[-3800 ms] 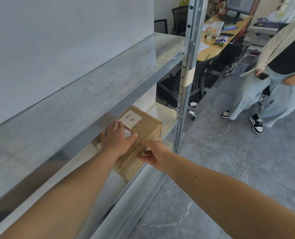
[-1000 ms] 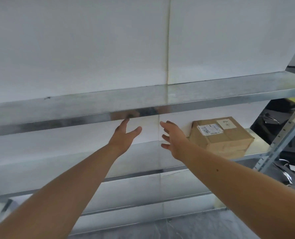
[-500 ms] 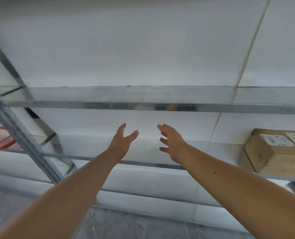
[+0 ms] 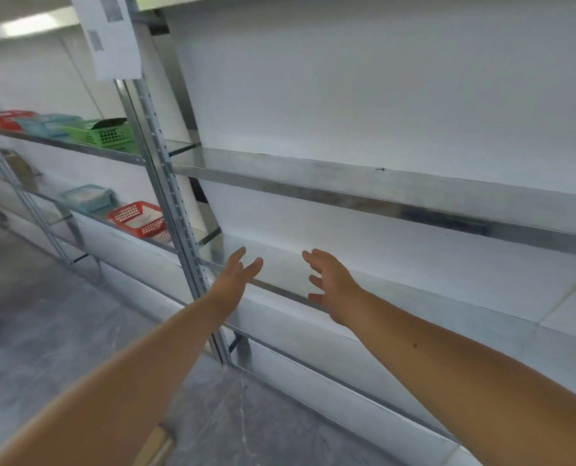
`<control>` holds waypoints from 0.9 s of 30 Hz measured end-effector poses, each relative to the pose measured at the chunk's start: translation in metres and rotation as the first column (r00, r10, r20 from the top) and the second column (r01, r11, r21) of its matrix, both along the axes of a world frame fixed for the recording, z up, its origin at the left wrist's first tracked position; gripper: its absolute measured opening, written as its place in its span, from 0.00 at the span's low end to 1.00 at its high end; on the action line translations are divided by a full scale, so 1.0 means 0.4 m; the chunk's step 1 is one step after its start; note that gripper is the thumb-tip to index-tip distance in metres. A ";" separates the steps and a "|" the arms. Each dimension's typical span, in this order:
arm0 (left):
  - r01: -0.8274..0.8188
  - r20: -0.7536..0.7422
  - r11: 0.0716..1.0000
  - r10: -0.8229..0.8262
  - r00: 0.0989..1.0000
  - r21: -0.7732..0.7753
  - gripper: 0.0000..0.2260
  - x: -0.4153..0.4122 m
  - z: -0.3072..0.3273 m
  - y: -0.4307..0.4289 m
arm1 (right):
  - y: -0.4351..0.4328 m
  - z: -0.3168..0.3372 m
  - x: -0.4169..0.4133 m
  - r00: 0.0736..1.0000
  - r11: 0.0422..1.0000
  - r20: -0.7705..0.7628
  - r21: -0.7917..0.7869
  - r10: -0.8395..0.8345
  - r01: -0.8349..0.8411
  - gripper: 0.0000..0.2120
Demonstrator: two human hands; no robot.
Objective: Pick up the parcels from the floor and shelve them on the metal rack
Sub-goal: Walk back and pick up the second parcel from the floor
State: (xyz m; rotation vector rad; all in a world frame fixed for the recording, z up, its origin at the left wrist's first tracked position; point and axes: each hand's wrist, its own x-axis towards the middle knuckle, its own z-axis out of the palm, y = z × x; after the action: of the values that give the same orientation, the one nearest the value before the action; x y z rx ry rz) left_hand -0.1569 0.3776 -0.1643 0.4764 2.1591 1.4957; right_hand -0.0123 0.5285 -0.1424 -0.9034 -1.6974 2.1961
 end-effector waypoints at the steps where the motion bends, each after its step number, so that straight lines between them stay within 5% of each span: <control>1: -0.027 0.008 1.000 0.027 1.000 0.003 0.26 -0.013 0.000 -0.023 | -0.015 -0.003 -0.025 1.000 1.000 0.002 0.002 0.023 -0.023 0.31; 6: -0.124 0.034 0.991 0.123 0.992 0.040 0.29 -0.054 -0.020 -0.163 | -0.089 -0.020 -0.162 0.988 0.988 0.014 0.007 0.152 -0.153 0.29; 10: -0.216 0.065 0.976 0.213 0.975 0.041 0.40 -0.104 -0.035 -0.277 | -0.148 -0.030 -0.285 0.959 0.959 0.010 0.005 0.283 -0.283 0.28; 15: -0.404 0.094 0.914 0.399 0.912 0.039 0.32 -0.203 -0.048 -0.371 | -0.217 -0.037 -0.446 0.894 0.893 0.006 -0.038 0.448 -0.448 0.30; 27: -0.684 0.019 0.729 0.684 0.729 0.009 0.31 -0.301 -0.034 -0.498 | -0.365 -0.046 -0.718 0.697 0.697 0.016 -0.015 0.717 -0.717 0.30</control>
State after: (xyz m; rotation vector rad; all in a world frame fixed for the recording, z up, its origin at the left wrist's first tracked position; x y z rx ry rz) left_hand -0.2772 0.1785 -0.1777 -0.4038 2.4465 1.8590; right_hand -0.2994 0.3824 -0.1608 -0.2396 -2.3443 2.6363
